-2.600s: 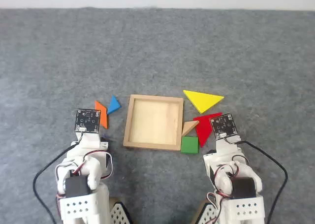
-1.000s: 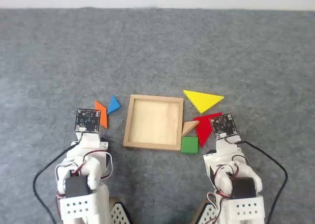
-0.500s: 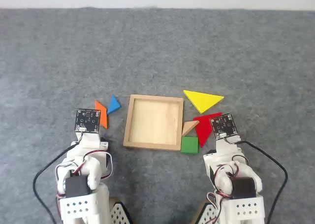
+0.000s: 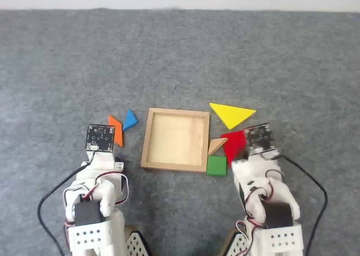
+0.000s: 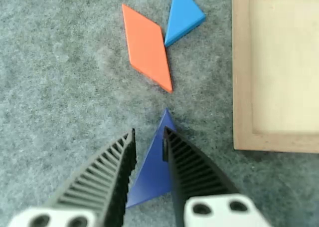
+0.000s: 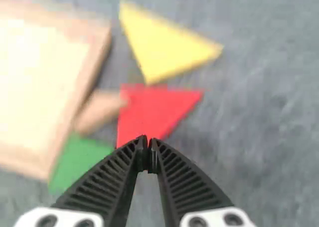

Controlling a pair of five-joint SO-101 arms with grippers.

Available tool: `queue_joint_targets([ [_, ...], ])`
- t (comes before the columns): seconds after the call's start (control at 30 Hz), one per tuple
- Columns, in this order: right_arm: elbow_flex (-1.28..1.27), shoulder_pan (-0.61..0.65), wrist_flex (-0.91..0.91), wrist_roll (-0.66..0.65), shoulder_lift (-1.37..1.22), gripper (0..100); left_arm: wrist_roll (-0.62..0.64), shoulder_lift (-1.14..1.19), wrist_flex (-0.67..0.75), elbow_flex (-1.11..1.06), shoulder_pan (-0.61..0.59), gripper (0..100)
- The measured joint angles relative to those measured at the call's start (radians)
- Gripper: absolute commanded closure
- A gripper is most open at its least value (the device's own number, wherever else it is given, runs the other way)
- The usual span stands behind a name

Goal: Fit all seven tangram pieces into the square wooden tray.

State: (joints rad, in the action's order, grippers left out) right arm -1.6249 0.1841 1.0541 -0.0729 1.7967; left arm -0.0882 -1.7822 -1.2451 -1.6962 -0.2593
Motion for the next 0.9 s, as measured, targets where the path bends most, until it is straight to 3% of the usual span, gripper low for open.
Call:
queue_joint_targets([
  [0.13,0.11,0.003,-0.037,0.095,-0.011,97.0,0.0,0.0,0.0,0.0,0.0,91],
  [0.27,0.256,0.003,-0.046,0.144,-0.201,97.0,0.0,0.0,0.0,0.0,0.0,91],
  [0.37,0.408,0.005,-0.046,0.173,-0.439,95.2,0.0,0.0,0.0,0.0,0.0,91],
  [0.6,0.827,0.005,-0.009,0.301,-1.169,75.0,0.0,0.0,0.0,0.0,0.0,91],
  [0.73,1.013,0.002,0.023,0.327,-1.496,72.9,0.0,0.0,0.0,0.0,0.0,91],
  [0.9,1.189,0.012,0.026,0.275,-1.709,72.8,0.0,0.0,0.0,0.0,0.0,91],
])
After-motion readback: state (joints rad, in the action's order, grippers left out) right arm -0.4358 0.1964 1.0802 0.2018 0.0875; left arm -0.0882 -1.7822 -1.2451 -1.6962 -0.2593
